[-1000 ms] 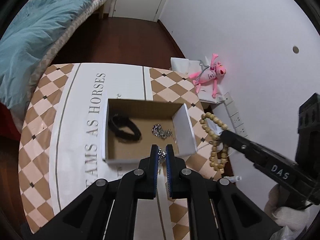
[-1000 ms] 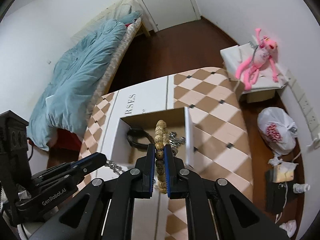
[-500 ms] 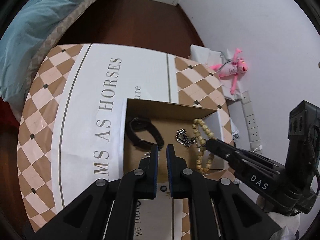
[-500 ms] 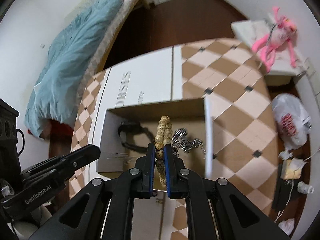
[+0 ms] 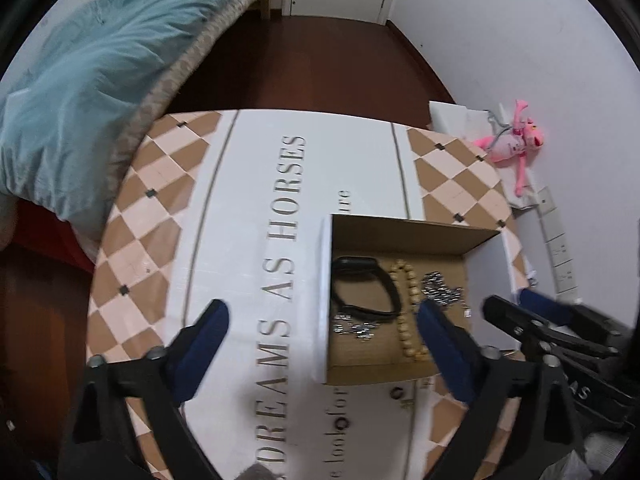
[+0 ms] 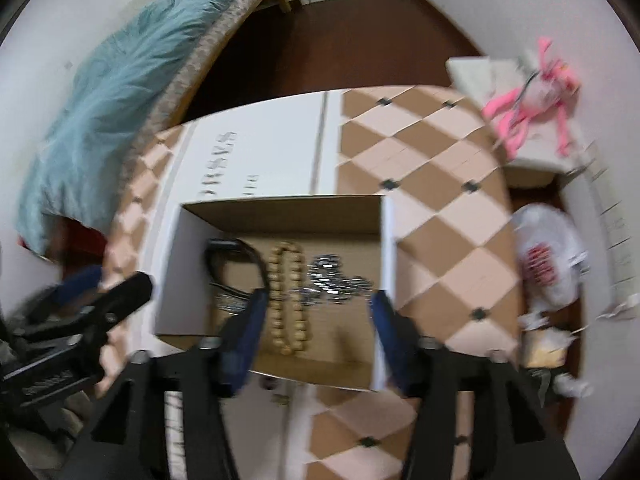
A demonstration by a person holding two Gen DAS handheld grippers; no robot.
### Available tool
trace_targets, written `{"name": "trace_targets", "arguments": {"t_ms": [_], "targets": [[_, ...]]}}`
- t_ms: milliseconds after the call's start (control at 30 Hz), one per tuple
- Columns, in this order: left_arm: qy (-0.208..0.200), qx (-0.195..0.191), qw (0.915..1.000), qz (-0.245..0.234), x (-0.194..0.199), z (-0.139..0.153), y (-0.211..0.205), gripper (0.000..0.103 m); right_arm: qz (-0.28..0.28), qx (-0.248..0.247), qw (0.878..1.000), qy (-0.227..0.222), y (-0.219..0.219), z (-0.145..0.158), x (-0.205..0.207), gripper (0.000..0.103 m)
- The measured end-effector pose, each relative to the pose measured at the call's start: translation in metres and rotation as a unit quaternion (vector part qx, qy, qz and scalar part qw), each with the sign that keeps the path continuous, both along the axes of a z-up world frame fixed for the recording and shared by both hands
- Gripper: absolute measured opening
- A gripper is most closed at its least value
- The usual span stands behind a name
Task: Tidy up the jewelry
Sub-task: 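Withdraw both open tools from the box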
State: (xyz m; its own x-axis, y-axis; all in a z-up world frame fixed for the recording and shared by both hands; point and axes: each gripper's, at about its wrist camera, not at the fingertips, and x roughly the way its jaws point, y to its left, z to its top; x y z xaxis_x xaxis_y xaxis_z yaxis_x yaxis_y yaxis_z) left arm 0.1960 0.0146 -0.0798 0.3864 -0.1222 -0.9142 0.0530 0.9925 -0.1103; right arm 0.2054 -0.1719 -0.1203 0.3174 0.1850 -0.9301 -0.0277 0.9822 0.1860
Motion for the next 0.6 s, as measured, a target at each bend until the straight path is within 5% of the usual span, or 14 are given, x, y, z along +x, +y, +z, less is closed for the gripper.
{"name": "trace_targets", "arguments": {"t_ms": [100, 600], "targets": [[-0.011, 0.025, 0.9996, 0.004, -0.007, -0.005, 0.000, 0.098, -0.001, -0.056, 0.998, -0.013, 0.003, 0.001, -0.009, 0.087], [-0.034, 0.049, 0.9982, 0.009, -0.031, -0.003, -0.006, 0.099, -0.037, -0.098, 0.994, -0.029, -0.008, 0.002, -0.033, 0.097]]}}
